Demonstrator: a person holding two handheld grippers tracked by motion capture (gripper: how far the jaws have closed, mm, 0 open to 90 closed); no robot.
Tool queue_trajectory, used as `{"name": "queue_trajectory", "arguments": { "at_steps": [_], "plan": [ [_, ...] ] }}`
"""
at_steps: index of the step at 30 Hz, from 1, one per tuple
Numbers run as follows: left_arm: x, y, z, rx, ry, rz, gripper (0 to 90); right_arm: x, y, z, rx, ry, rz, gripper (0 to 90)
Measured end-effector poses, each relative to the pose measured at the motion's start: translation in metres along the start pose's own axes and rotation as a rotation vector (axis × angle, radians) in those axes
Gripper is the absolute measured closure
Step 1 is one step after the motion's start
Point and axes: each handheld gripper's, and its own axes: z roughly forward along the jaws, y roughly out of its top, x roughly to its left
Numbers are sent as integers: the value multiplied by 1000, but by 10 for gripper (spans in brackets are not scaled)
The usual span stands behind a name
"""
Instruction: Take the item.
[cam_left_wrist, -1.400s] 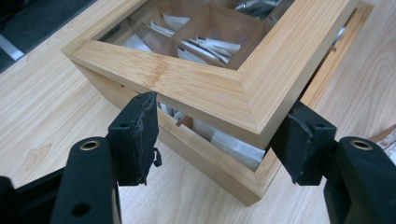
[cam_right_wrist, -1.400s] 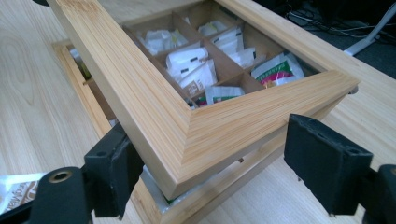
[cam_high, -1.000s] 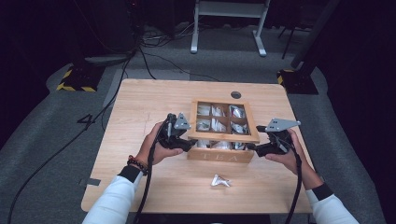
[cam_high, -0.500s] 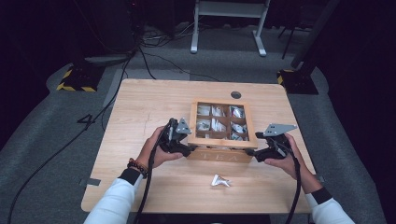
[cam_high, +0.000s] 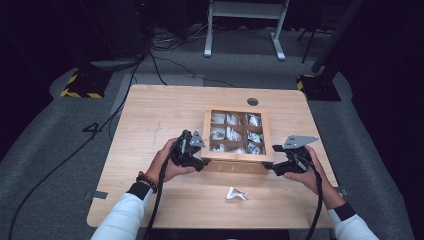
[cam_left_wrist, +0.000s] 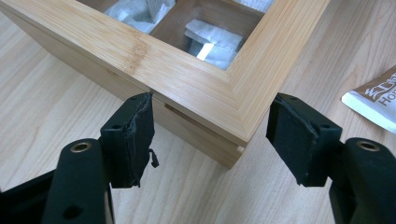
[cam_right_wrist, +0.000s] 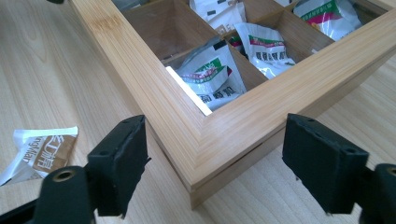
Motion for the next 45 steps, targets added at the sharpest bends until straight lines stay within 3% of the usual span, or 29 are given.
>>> {"name": "queue_trajectory", "arguments": {
  "at_steps": [6,12,21,31,38,45],
  "plan": [
    [0,-2,1,-9,-5,-8,330,2,1,-4,-39,-6,5,293],
    [1,-2,1,1,-9,1,323,3,0,-2,-31,-12,-1,279],
    [1,-7,-1,-25,-3,-17,291,2,-3,-2,-42,-6,0,291],
    [-5,-22,-11,-24,64,11,216,3,-5,-6,-52,-1,-5,286],
    [-6,-38,-14,-36,76,-19,170,3,-8,-11,-60,-2,-9,283],
    [-8,-49,-17,-34,91,-3,171,2,-12,-15,-59,1,-10,279]
  ]
}}
